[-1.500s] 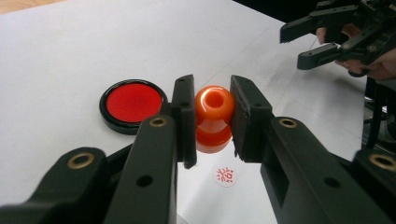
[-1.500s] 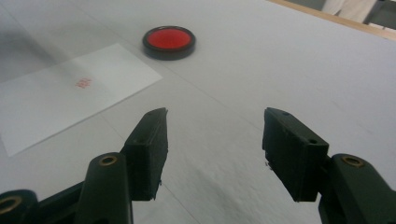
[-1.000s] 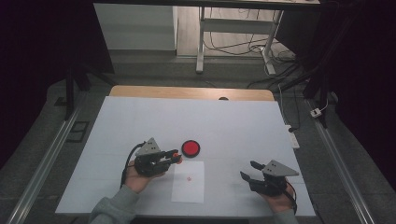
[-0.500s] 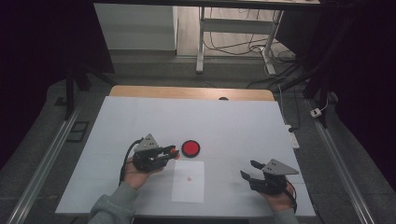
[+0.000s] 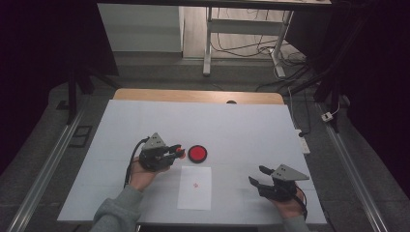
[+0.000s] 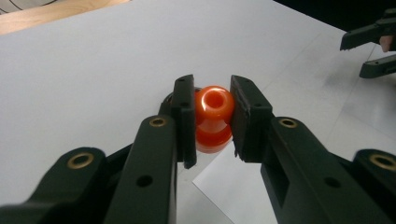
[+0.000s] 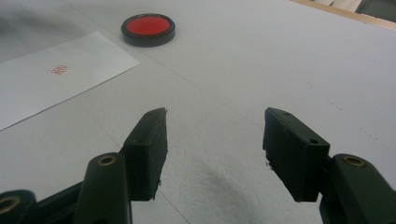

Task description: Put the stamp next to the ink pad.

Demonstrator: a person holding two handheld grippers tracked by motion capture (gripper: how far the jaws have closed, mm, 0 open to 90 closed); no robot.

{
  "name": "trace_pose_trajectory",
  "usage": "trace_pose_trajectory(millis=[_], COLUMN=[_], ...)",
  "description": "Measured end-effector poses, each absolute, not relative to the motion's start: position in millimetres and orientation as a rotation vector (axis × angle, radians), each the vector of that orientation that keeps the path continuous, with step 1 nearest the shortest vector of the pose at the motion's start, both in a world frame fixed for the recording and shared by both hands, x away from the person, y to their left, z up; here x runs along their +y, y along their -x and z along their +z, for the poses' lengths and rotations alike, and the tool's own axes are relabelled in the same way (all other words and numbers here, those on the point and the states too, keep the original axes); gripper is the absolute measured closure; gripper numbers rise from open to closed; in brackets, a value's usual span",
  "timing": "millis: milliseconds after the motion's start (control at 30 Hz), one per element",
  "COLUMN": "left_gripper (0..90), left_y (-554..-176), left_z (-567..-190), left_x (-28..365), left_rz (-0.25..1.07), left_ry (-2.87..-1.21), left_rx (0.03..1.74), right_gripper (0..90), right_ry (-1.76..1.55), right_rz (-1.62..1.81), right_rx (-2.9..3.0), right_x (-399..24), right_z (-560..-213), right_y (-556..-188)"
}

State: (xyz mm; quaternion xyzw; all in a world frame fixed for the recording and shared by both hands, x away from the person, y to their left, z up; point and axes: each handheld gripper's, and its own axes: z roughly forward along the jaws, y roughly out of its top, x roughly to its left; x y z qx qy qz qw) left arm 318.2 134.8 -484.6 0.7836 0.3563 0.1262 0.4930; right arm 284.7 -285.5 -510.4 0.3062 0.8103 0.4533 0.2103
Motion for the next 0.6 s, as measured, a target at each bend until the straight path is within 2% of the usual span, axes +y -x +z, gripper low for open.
trace_pose_trajectory(millis=[600], left_gripper=[72.5], left_y=[-337.8], left_z=[-481.6], left_x=[140.9], left_rz=[0.334], left_ry=[-1.883], left_rx=[0.900], right_gripper=[39.5], right_ry=[-0.855], right_rz=[1.255], right_rx=[2.249], right_x=[-284.7], right_z=[-510.8], right_y=[-283.9])
